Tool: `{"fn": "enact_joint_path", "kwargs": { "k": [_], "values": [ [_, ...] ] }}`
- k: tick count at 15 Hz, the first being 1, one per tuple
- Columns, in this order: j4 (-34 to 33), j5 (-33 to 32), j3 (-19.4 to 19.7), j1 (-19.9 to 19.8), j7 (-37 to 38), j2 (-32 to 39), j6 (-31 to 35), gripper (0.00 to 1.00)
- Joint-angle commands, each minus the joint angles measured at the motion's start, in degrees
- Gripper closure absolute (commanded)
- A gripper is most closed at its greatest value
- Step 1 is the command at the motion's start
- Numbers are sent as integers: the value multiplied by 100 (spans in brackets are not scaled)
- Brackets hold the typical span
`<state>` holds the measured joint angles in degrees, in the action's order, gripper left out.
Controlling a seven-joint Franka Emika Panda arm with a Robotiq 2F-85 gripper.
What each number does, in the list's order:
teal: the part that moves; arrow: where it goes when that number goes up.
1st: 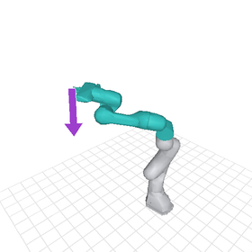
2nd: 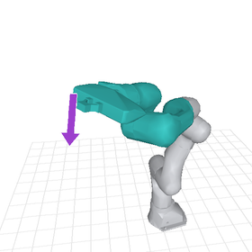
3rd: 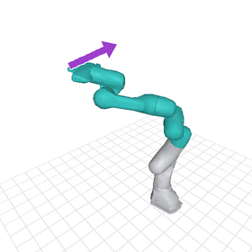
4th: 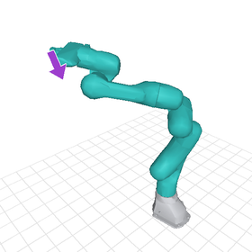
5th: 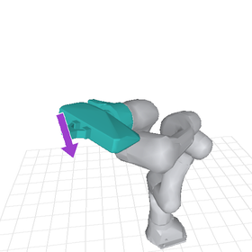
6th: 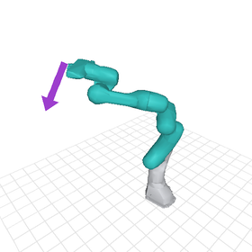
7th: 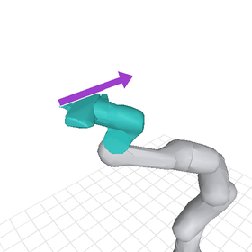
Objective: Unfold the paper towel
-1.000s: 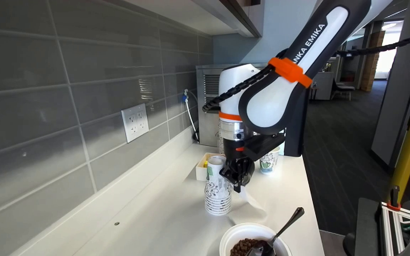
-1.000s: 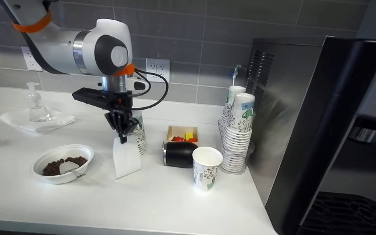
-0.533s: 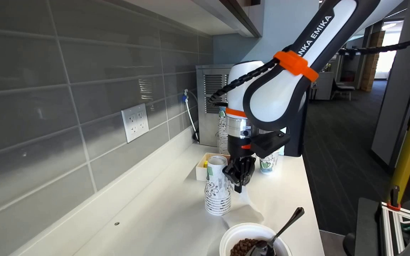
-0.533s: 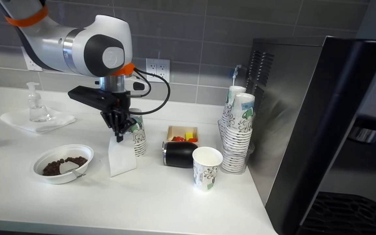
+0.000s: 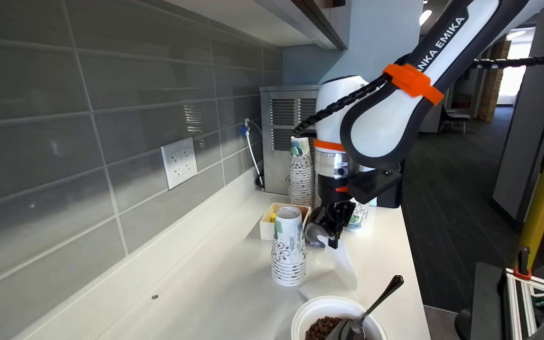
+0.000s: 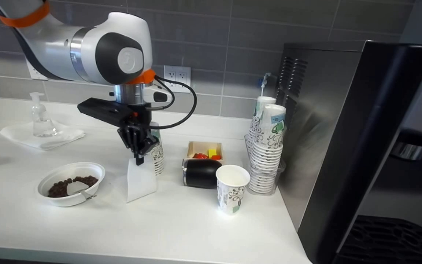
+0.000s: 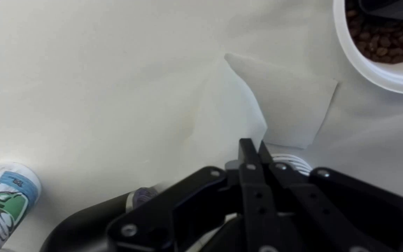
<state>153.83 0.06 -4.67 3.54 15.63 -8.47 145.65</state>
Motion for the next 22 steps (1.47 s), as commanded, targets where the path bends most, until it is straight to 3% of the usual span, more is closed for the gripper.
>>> {"fn": "enact_joint_path", "kwargs": {
  "k": [1,5,6,8,17,22],
  "values": [
    [171,-241,-4,-188,244,-339,-201,100],
    [168,-507,-23,-391,550,-370,-437,98],
    [158,-592,-29,-437,645,-366,-519,73],
    [109,-876,-62,-534,935,-344,-836,69],
    [-178,-1843,-129,-629,2253,-292,-2480,1],
    [-143,-1892,-125,-565,2464,-549,-2412,0]
  ]
}}
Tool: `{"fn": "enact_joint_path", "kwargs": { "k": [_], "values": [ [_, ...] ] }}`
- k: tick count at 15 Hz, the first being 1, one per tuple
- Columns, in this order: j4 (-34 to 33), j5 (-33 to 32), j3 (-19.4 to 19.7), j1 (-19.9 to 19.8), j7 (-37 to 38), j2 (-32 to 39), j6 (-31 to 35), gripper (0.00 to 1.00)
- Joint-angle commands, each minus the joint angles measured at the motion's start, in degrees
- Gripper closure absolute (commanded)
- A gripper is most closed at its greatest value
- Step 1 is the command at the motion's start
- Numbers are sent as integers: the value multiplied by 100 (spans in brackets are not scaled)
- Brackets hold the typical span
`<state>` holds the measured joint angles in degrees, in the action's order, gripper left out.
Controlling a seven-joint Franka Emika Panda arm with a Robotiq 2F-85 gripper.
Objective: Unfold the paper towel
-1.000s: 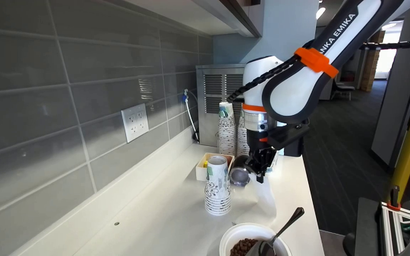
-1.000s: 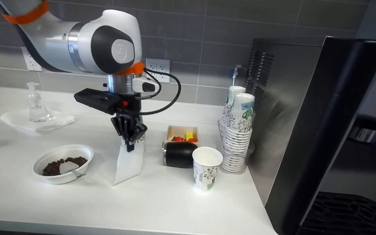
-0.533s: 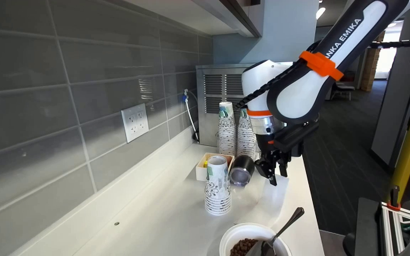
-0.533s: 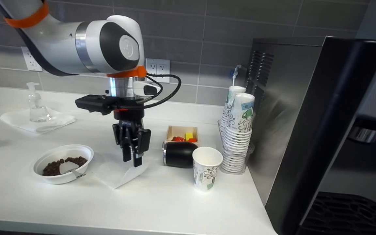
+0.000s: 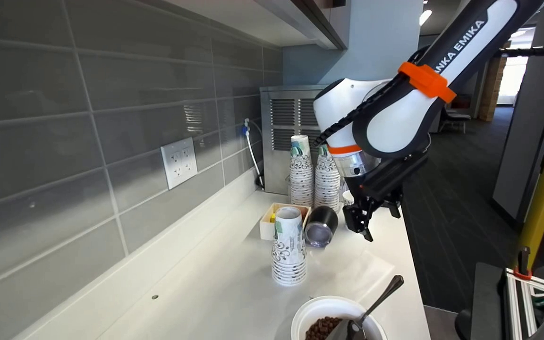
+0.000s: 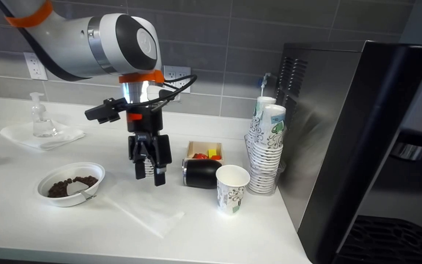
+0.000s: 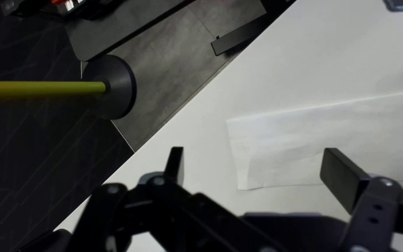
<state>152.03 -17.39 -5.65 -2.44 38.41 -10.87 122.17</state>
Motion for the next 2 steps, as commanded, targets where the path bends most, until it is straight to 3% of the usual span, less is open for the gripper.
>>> {"fn": "enact_joint_path", "kwargs": {
  "k": [1,2],
  "values": [
    [60,-138,-27,35,173,-376,-11,0],
    [61,-140,-37,28,195,-417,-7,0]
  ]
}}
